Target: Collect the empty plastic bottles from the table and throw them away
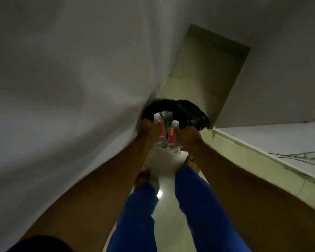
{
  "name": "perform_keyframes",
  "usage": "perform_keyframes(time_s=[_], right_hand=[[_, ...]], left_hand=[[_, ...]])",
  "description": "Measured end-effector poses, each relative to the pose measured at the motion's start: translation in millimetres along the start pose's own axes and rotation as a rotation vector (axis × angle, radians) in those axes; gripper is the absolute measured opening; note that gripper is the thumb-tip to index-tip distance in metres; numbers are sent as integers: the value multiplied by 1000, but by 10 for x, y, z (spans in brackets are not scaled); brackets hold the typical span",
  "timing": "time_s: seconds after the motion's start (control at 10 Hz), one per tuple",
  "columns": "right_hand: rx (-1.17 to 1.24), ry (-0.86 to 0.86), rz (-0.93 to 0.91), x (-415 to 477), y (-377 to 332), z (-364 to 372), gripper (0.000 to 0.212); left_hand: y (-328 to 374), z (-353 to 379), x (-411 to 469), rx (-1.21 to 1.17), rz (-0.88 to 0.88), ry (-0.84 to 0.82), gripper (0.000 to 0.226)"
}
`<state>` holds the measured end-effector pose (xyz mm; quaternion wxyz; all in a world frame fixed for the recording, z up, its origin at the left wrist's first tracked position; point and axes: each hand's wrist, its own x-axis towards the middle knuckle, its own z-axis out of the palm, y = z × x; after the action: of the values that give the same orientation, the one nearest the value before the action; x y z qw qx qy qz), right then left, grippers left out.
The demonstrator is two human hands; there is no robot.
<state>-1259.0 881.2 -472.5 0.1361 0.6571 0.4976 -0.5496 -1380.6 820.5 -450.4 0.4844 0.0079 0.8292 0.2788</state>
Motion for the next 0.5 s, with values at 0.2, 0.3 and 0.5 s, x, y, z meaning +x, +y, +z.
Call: perform_keyframes(time_s=[0.2,0.3,0.5], right_hand=[[-325,89,-146,1058,87,267,72],[-361,113,-154,1166,53,251,62],[-155,25,-161,447,19,27,16]], left_hand=[[-234,512,1101,60,-156,48,47],[-142,631,1011,200,-188,75,42],[-48,385,360,251,73,30,52]])
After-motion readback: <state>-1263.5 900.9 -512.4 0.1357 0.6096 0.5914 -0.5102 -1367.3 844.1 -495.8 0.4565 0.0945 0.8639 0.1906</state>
